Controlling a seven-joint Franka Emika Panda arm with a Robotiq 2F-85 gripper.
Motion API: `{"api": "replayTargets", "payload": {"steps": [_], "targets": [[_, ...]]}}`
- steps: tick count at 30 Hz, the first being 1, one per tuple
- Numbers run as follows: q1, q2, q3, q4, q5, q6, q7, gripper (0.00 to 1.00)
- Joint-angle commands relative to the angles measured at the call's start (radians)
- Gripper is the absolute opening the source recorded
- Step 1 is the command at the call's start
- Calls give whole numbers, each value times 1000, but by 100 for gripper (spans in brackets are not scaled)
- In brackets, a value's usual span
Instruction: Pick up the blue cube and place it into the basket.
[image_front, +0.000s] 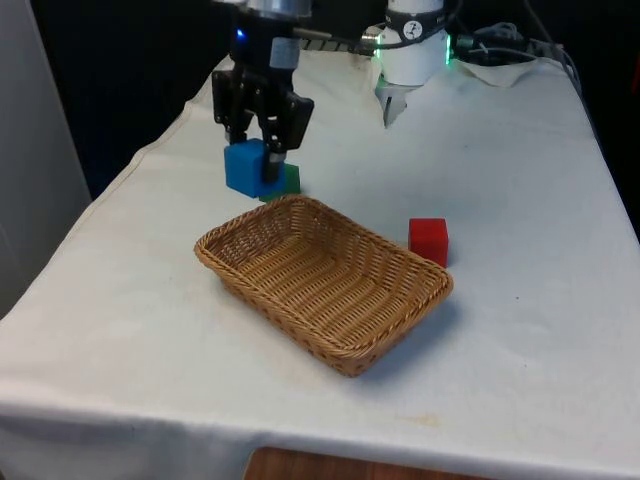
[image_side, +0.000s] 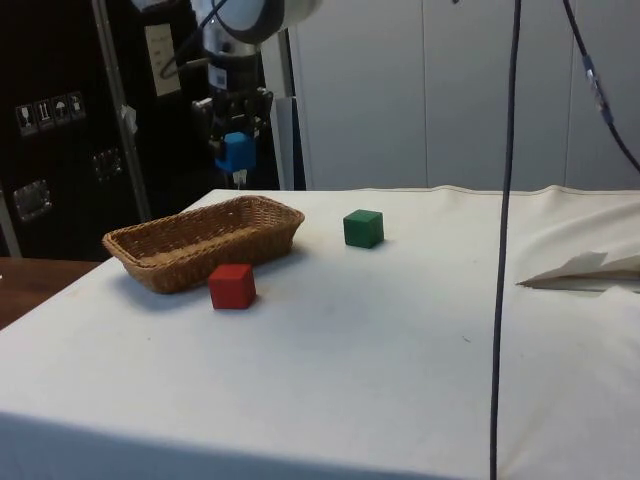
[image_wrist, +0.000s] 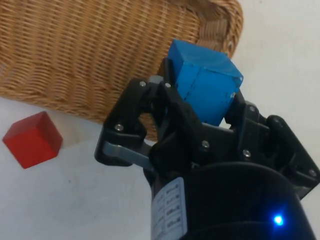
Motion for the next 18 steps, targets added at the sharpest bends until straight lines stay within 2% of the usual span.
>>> {"api": "replayTargets", "payload": {"steps": [1,5,6,7,8,18], "targets": [[8,12,-1,17,-6,-19,15,2],[11,32,13,48,-8,-42,29,2],[5,27,18,42,-3,-32,19,2],[12,36,17,54,-7,-46,32,2],[13,41,20,59,-6,-48,34,2],[9,91,52,95,3,-44,56,2]]}}
